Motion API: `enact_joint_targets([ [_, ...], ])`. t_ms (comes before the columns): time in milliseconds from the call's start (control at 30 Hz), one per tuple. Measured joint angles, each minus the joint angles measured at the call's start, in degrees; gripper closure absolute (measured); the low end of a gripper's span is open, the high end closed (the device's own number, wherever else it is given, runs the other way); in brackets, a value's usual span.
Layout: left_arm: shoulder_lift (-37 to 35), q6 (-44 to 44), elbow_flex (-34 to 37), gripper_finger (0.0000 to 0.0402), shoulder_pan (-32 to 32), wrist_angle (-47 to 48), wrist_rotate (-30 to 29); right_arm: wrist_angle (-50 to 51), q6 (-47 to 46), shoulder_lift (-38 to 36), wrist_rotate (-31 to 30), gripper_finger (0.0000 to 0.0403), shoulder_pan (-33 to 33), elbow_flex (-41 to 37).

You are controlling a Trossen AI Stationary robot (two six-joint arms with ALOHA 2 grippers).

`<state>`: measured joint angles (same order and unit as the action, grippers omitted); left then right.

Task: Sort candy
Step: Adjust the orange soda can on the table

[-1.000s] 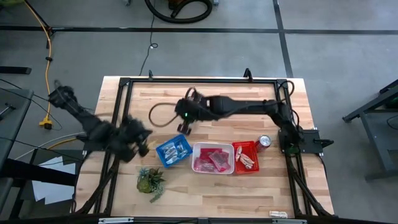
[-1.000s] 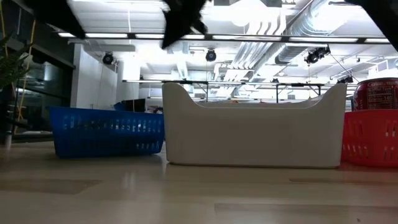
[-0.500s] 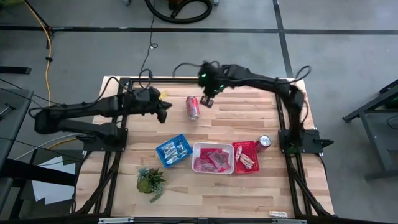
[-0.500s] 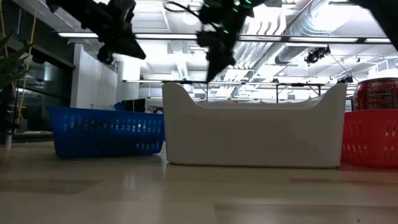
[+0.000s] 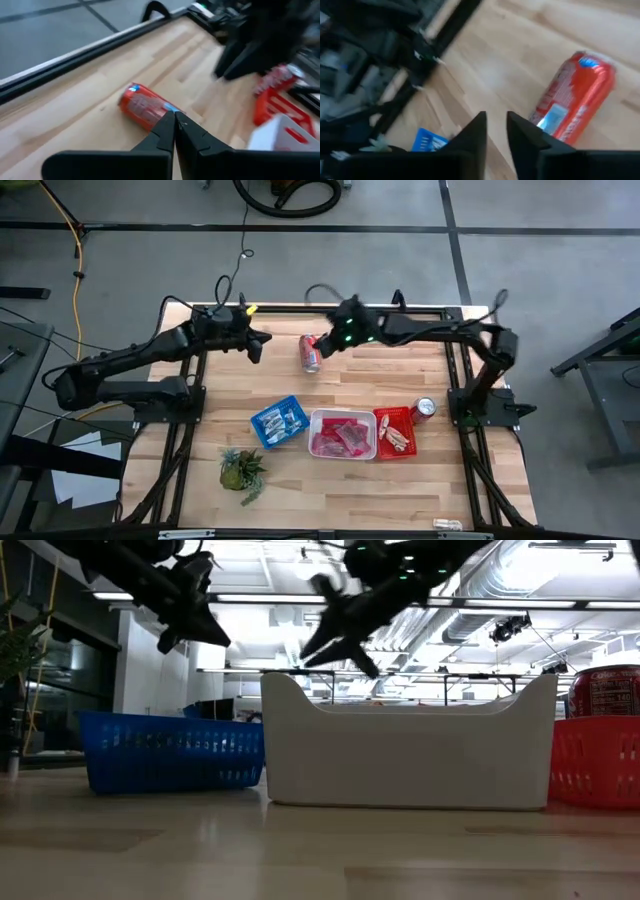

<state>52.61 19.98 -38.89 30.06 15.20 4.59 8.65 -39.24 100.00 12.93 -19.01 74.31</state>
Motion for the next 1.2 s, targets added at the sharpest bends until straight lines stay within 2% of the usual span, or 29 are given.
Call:
enact_joint_targets([
  [100, -0.1, -2.5, 0.0, 0.0402, 2.6, 0.0, 6.8, 5.8, 2.1, 6.1, -1.2, 0.029, 2.2, 8.8],
  [167, -0.2, -4.2, 0.0, 0.0401, 4.4, 0.1, 10.4, 15.4, 6.2, 10.2, -3.6, 0.0252, 2.9, 16.8],
  [233, -0.4, -5.5, 0.0, 0.0401, 6.5, 0.6, 13.4, 26.6, 9.4, 14.9, -8.8, 0.0214, 3.3, 24.4],
  [367, -1.6, -7.8, 0.0, 0.0401, 10.4, 3.3, 18.8, 41.4, 7.9, 23.4, -18.9, 0.0144, 3.5, 36.6],
  [500, -3.6, -8.7, 0.0, 0.0401, 14.1, 5.1, 22.1, 47.8, 2.3, 29.4, -20.3, 0.0099, 3.2, 45.2],
  [700, -6.2, -8.7, 0.0, 0.0401, 18.0, 5.0, 24.3, 47.9, -1.0, 32.9, -14.4, 0.0082, 2.8, 53.0],
  [1033, -6.7, -8.2, 0.0, 0.0402, 19.6, 5.1, 24.5, 50.5, -9.9, 34.3, -14.5, 0.0081, 2.8, 52.3],
  [1200, -6.7, -6.4, 0.0, 0.0401, 19.6, 4.9, 24.5, 49.0, -11.9, 37.2, -18.0, 0.0081, 2.9, 52.3],
])
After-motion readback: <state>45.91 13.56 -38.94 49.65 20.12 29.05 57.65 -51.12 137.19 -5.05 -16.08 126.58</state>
